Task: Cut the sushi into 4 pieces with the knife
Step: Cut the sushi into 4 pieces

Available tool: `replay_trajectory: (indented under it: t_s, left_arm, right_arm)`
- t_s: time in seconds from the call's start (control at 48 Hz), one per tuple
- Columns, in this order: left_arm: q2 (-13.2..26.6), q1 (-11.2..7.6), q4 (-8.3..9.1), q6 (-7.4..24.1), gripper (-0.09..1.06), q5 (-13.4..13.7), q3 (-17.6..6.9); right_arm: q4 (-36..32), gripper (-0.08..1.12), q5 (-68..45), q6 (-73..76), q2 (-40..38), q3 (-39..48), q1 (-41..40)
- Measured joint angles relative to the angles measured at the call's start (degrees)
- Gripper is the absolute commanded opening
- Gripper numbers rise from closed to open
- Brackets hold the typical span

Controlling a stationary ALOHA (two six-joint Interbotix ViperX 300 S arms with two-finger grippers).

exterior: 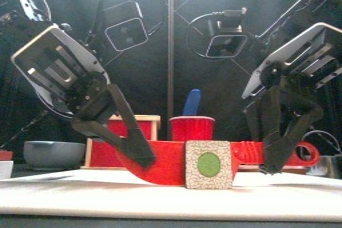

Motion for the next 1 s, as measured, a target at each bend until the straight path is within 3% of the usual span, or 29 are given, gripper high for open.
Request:
replay_trajectory:
  t_s: [0.208,0.479,0.667,0.854,1.0]
  left_arm:
    - [0.3,-1.76,-1.85,0.0,0.24,0.0,-0.5]
    - [-1.1,-1.14,-1.85,0.1,0.31,0.4,-0.7]
    - [-4.8,0.26,-1.76,0.5,0.51,3.0,-0.5]
    - [-9.6,1.05,-1.67,0.7,0.75,3.3,-0.2]
    - [-12.8,2.9,-1.49,0.7,0.8,3.3,0.6]
  right_arm:
    - [1.1,0.13,-0.2,0.0,0.5,-0.5,1.4]
    - [0.3,0.13,-0.3,0.1,-1.1,-0.5,1.5]
    - [-0.4,0.13,-0.2,0.1,-5.3,-0.4,1.0]
    - [-0.7,0.14,0.2,0.0,-9.8,0.2,0.8]
    - [0.1,0.14,2.0,0.0,-13.9,3.3,0.7]
